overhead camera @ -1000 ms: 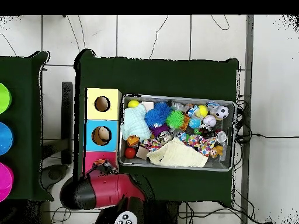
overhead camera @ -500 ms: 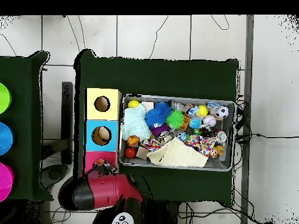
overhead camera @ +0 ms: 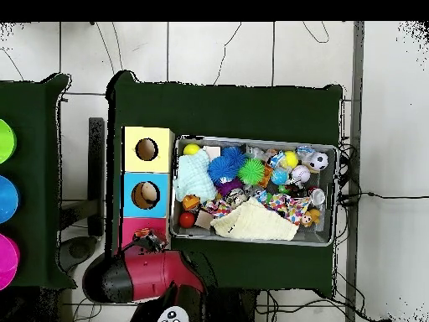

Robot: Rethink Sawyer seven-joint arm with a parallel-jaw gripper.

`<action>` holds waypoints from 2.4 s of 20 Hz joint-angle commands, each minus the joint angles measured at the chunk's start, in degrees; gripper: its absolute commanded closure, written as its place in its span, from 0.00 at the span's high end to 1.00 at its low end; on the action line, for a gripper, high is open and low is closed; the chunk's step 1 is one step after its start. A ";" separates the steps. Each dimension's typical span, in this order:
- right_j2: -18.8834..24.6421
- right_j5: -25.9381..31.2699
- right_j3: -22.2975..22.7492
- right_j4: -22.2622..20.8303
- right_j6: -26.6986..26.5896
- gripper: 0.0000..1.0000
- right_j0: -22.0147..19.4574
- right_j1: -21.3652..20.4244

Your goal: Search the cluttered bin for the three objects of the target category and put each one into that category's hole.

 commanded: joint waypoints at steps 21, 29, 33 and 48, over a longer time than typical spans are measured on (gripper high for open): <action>0.37 -2.77 -5.81 2.52 15.64 0.00 5.22 5.99; 0.25 -3.01 -5.52 2.20 15.17 0.00 4.90 5.89; -0.09 -2.85 -6.18 2.72 15.88 0.00 5.71 6.46; -1.12 -2.81 -7.20 4.01 17.10 0.00 7.88 7.70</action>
